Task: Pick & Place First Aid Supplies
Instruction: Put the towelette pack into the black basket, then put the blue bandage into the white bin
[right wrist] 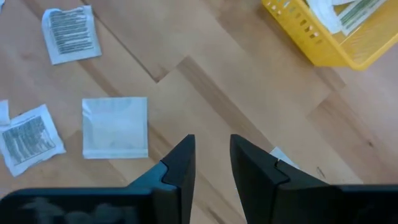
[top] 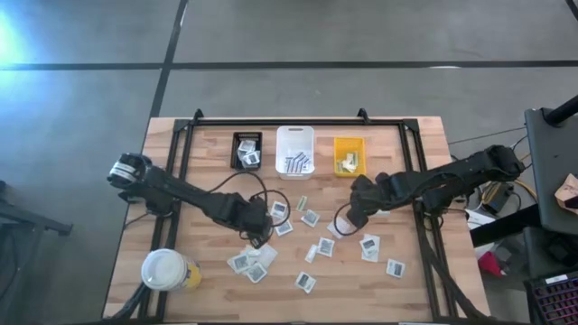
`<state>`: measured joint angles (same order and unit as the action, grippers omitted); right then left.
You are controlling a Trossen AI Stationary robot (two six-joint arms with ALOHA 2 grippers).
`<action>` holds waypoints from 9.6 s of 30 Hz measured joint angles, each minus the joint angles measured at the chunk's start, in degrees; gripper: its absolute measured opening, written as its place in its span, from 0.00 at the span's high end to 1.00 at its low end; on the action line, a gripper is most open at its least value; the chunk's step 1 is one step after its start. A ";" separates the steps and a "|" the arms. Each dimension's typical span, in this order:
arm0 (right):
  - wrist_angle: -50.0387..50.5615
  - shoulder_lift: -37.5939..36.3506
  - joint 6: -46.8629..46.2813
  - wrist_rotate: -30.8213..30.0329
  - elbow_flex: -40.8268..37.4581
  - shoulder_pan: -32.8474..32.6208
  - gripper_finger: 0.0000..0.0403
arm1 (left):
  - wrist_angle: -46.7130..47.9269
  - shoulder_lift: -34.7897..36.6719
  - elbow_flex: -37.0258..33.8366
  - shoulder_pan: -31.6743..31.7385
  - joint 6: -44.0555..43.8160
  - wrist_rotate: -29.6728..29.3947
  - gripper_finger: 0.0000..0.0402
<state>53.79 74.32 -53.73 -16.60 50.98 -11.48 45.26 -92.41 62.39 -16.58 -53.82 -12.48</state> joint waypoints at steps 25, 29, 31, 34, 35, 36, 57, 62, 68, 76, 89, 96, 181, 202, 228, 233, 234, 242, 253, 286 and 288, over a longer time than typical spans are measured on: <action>-0.62 0.00 -0.31 0.00 -0.64 -1.28 0.80 | -4.31 -6.61 -0.04 0.76 2.94 0.47 0.60; -0.76 0.00 -0.31 0.00 -0.64 -1.28 0.78 | -4.27 -6.61 -0.44 0.76 3.74 0.46 0.66; -0.83 0.00 -0.31 -0.02 -0.64 -1.28 0.78 | -4.18 -6.61 -0.87 0.85 3.87 0.47 0.68; -0.89 0.00 -0.31 -0.02 -0.64 -1.28 0.77 | -4.83 -6.61 -1.66 1.14 3.89 0.48 0.69; -0.96 0.00 -0.31 -0.02 -0.64 -1.28 0.78 | -4.91 -6.61 -1.87 1.23 3.89 0.49 0.69; -1.08 0.00 -0.31 -0.02 -0.64 -1.28 0.78 | -5.00 -6.61 -2.10 1.33 3.91 0.50 0.69; -2.13 0.00 -0.29 0.00 -0.64 -1.28 0.80 | -8.41 -6.30 -7.68 3.85 4.61 3.64 0.78; -2.20 0.00 -0.29 0.01 -0.64 -1.28 0.78 | -8.15 -6.39 -8.27 4.15 5.70 4.47 0.87; -2.26 0.00 -0.29 0.01 -0.64 -1.28 0.78 | -7.98 -6.46 -8.31 4.17 7.17 4.49 0.96; -2.26 0.00 -0.29 0.02 -0.64 -1.28 0.82 | -7.96 -6.50 -8.37 4.17 8.32 4.51 1.00; -2.26 0.02 -0.14 0.03 -0.64 -1.27 0.80 | -7.44 0.24 -8.09 4.57 11.79 3.42 1.00; -2.24 0.02 -0.27 0.02 -0.81 -2.13 0.78 | -7.48 5.54 -8.09 6.43 13.32 1.11 1.00; -10.80 0.04 -6.34 2.12 -2.34 -13.45 0.86 | -12.18 7.33 -5.31 38.07 32.65 -19.37 0.62; -13.46 0.04 -13.30 1.14 -2.34 -18.68 0.87 | -12.15 10.00 -5.38 10.47 32.24 -18.49 0.62; -42.91 0.04 23.11 -14.93 -1.71 -21.16 0.87 | -7.55 10.02 -6.31 -17.37 4.28 -13.45 0.62; -42.18 0.04 34.26 -18.03 0.89 -21.15 0.87 | -7.17 10.02 -8.59 -18.57 -0.26 -13.45 0.62; -41.81 0.04 36.75 -18.11 1.66 -21.15 0.87 | -7.08 10.02 -8.94 -18.71 -0.99 -13.47 0.62; -23.10 0.04 41.46 -18.12 10.24 -21.15 0.87 | -6.75 10.02 -9.38 -18.95 -1.32 -13.49 0.62; -4.26 1.57 23.48 -9.40 12.71 -21.43 0.87 | -4.61 10.02 -9.40 -18.61 0.02 -14.70 0.62; 7.70 29.44 14.08 -7.75 23.79 -25.39 0.87 | -23.12 10.02 -12.84 -14.93 22.67 -28.14 0.62; 9.38 29.09 12.21 -7.95 23.73 -25.39 0.87 | -32.01 9.94 -14.59 -13.17 28.91 -27.64 0.62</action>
<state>63.16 103.42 -41.52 -24.55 74.72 -36.86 13.24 -82.47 47.80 -29.75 -24.91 -40.12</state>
